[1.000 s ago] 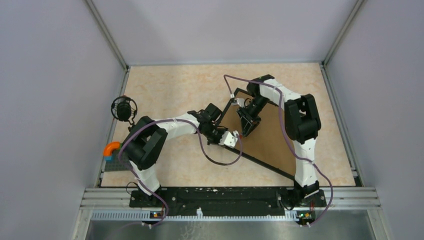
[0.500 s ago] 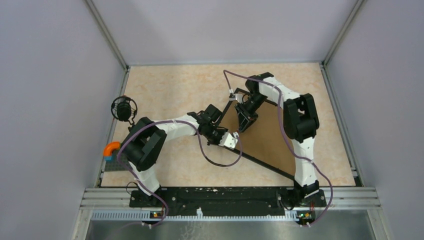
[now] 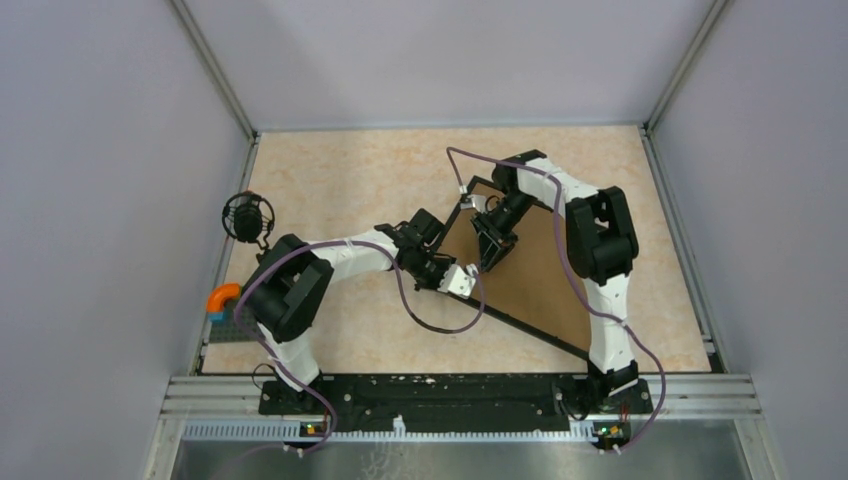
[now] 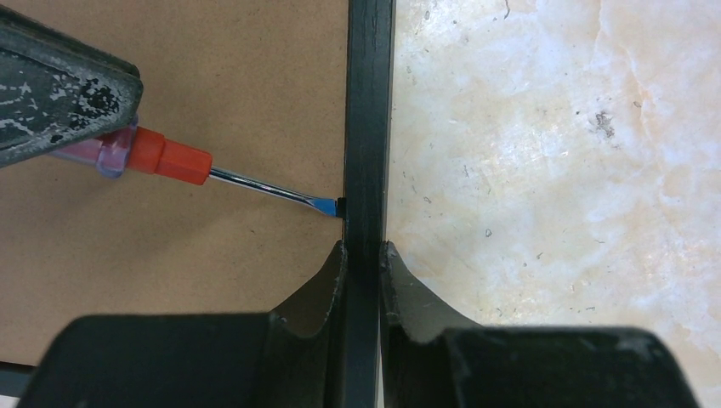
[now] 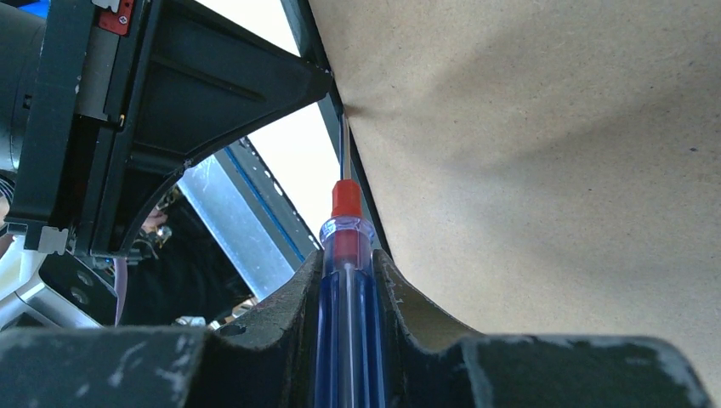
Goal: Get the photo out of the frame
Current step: Release the photo frame item from the photo frame.
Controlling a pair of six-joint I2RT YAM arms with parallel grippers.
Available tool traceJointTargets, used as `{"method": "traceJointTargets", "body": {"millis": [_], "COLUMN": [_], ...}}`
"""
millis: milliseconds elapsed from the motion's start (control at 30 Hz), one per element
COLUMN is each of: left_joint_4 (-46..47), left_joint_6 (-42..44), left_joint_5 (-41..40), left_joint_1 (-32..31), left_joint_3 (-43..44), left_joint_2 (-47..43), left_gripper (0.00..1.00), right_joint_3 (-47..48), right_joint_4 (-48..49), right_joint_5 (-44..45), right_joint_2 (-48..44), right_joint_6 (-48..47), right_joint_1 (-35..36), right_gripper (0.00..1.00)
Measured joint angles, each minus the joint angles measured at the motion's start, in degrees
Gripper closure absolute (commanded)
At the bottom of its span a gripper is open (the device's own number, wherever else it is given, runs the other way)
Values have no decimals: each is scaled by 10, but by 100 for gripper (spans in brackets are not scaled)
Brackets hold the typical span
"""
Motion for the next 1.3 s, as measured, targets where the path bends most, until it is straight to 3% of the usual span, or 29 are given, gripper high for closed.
{"method": "traceJointTargets", "body": {"millis": [400,733,933,1100,1300], "left_joint_4": [7,15,7,16,35], "left_joint_6": [-31,-177,-255,-284,-261], "left_joint_5": [-4,-15,-24,-24,-42], "left_joint_1": [0,-7,-7,-7,-13], "left_joint_3": [1,18,36,36,28], "left_joint_2": [0,12,23,23,13], "left_gripper": [84,90,92,84,71], "right_joint_3": [-10,-129,-147,-161,-147], "right_joint_4": [1,59,76,90,80], "right_joint_5": [4,48,62,63,40], "right_joint_2": [-18,-117,-139,-150,-150], "right_joint_6": [-22,-16,12,26,44], "right_joint_1": [12,36,49,51,22], "right_gripper": [100,100,100,100,100]}}
